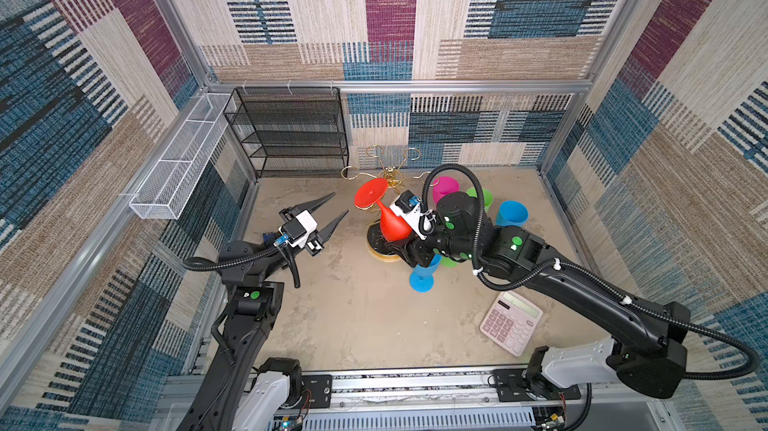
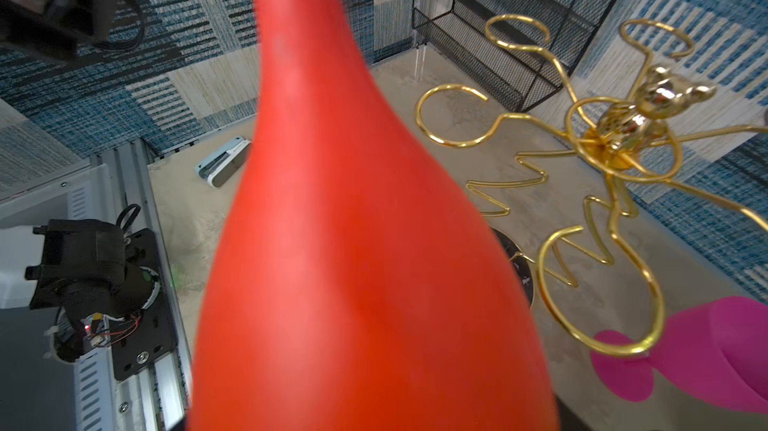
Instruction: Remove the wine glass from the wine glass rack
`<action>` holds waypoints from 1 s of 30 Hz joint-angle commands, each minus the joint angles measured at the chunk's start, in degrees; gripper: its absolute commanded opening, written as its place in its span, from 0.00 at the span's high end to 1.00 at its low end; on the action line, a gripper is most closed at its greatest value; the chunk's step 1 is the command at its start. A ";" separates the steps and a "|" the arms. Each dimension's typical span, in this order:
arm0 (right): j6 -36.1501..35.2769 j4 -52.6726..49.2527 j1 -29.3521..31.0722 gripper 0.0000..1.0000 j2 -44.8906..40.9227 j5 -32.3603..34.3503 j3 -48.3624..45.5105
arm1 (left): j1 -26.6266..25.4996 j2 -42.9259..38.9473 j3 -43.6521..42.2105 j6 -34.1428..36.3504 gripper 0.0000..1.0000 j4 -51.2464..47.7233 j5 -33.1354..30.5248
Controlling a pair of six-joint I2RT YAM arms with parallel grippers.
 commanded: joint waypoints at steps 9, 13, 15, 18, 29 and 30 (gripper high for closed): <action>2.73 1.80 1.29 0.60 2.33 -4.00 0.18 | -1.29 -1.32 -0.24 12.64 0.55 -5.85 4.76; 3.05 1.98 1.75 0.60 2.73 -4.92 0.05 | -1.78 -1.10 0.07 14.74 0.55 -7.29 4.57; 3.09 1.82 2.12 0.61 2.82 -4.99 -0.15 | -1.98 -0.92 0.26 15.55 0.56 -7.39 3.80; 3.50 1.79 2.28 0.60 2.95 -5.40 -0.76 | -2.17 -0.88 0.68 16.30 0.58 -7.43 2.70; 4.23 2.71 2.65 0.59 3.04 -5.87 -1.84 | -2.89 -0.77 0.89 18.42 0.82 -7.79 1.07; 4.28 2.77 2.65 0.59 3.15 -5.88 -1.84 | -2.99 -0.79 0.82 18.54 0.84 -7.80 0.95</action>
